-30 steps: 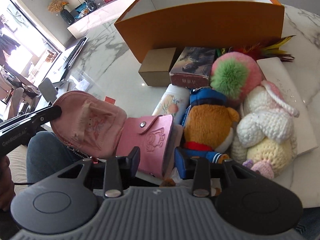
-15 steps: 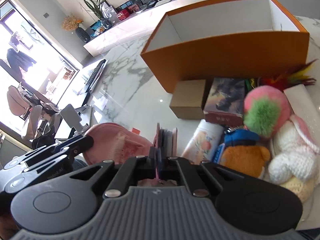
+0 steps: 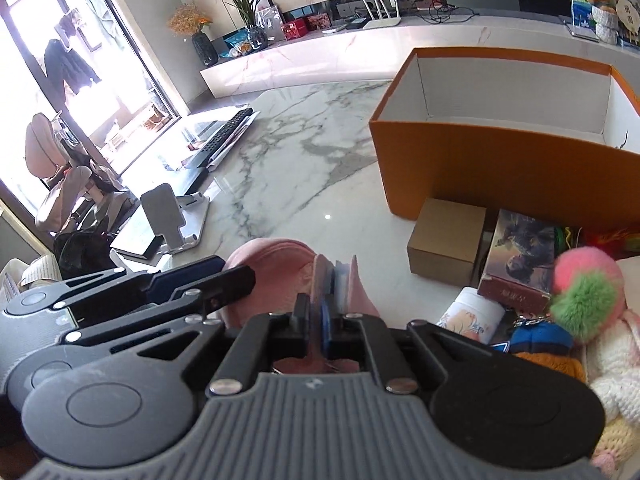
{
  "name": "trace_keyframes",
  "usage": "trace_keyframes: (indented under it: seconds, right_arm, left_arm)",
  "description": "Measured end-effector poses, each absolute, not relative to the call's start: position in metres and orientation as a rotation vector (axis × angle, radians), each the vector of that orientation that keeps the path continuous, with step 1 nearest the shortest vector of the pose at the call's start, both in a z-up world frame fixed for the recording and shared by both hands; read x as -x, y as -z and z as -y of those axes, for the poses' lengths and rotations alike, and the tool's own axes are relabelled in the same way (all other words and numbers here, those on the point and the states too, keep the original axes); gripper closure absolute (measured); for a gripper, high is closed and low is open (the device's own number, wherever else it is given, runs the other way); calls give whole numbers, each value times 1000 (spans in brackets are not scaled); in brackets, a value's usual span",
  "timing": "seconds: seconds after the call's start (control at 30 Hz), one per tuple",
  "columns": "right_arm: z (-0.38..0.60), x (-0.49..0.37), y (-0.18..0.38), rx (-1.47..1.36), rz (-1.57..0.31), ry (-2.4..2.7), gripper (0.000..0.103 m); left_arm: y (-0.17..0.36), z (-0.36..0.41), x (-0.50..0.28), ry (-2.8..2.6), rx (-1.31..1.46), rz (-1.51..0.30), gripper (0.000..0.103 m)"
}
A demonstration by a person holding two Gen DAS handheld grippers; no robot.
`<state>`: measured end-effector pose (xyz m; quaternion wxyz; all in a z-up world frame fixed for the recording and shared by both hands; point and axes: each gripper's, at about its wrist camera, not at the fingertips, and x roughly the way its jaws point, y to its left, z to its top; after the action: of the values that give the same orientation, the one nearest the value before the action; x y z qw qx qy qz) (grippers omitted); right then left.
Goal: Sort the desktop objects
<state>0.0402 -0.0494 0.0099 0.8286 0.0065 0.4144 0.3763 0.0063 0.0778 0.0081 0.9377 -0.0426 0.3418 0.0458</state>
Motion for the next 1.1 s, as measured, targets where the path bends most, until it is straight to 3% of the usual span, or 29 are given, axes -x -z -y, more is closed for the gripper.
trace_keyframes:
  seconds: [0.13, 0.2, 0.27, 0.47, 0.8, 0.93, 1.1]
  right_arm:
    - [53, -38, -10, 0, -811, -770, 80]
    - [57, -40, -8, -13, -800, -743, 60]
    - [60, -43, -6, -16, -798, -725, 53]
    - [64, -47, -4, -34, -796, -718, 53]
    - [61, -46, -6, -94, -825, -801, 64]
    - [61, -41, -11, -76, -795, -802, 64]
    - [60, -38, -13, -5, -763, -752, 51]
  left_arm:
    - [-7, -82, -8, -104, 113, -702, 81]
    - [-7, -84, -8, -105, 121, -703, 81]
    - [-7, -84, -8, -99, 122, -704, 81]
    - [-7, -81, -10, -94, 111, -705, 81]
    - [-6, -86, -6, -114, 126, -707, 81]
    - [-6, -87, -5, -112, 125, -705, 81]
    - [-6, -87, -5, -115, 125, -706, 81]
